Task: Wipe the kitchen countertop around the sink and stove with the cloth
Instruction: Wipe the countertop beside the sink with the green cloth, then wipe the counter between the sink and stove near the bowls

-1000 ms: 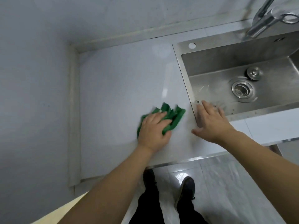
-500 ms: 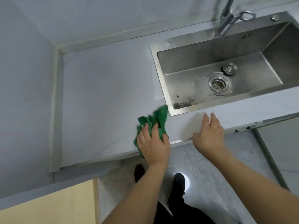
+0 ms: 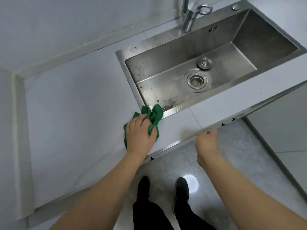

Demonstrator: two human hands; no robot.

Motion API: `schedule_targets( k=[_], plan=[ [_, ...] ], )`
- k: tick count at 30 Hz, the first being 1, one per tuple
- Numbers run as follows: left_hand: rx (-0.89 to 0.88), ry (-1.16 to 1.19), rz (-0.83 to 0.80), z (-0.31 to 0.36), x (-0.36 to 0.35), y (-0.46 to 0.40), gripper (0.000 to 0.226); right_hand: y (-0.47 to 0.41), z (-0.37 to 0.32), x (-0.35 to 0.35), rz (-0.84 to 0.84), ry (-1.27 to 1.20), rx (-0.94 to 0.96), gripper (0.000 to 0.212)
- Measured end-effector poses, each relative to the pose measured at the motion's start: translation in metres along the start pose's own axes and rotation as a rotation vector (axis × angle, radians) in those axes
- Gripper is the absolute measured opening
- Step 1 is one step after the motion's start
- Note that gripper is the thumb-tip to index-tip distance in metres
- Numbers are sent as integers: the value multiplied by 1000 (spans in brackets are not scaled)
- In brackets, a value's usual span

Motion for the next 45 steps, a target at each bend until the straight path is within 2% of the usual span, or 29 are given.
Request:
schedule_targets(
  k=[1,4,6,8,13,16,18,20,22,24,26,29,32,34,39,43,45],
  plan=[
    [-132,33,-7,8,0,8,23,3,4,-2,9,-82,-83,21],
    [-478,57,-80,11,4,20,21,11,14,-11,-58,-204,-177,31],
    [-610,9,-151,3,3,21,31,15,14,-16,-83,-242,-153,39],
    [-738,-39,-195,4,-3,16,43,16,13,-12,-55,-318,-183,36],
    [-1030,-33,-163,50,-18,-13,42,-10,15,7,44,-528,-351,18],
    [-1090,-33,-187,77,-28,-37,52,-21,4,11,26,-520,-314,16],
    [-1068,-33,-225,84,-27,-49,68,-19,1,9,21,-423,-219,28],
    [-899,-73,-237,72,-19,-60,84,-6,-4,13,108,-200,20,49],
    [-747,-93,-252,53,-15,-59,82,12,-11,9,140,121,390,56],
    [-785,-20,-324,51,-14,-50,65,28,-8,-7,16,400,630,57],
    [-910,86,-406,62,-12,-44,62,40,-1,-22,-84,664,746,57],
    [-1041,80,-488,62,-9,-35,78,50,4,-28,-72,881,793,53],
    [-1137,-87,-370,40,-13,-24,74,52,0,-31,-80,1030,853,51],
    [-1152,-88,-420,41,-21,-27,74,48,-2,-29,-63,1076,908,50],
    [-1188,-102,-462,97,-40,-63,72,11,-24,-12,72,1063,890,26],
    [-1173,-105,-433,145,-58,-93,75,-30,-55,14,210,1009,853,18],
    [-1170,-95,-415,153,-57,-97,75,-34,-58,19,228,948,815,10]
  ],
)
Point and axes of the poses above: each hand's wrist, its own y-axis away from the middle knuckle, its own x-axis out of the back of the hand, z = x × y, the point moved 6 cm from there along -y, towards the middle knuckle, and after that the axes turned 8 degrees about -y, right-handed, at the moved point
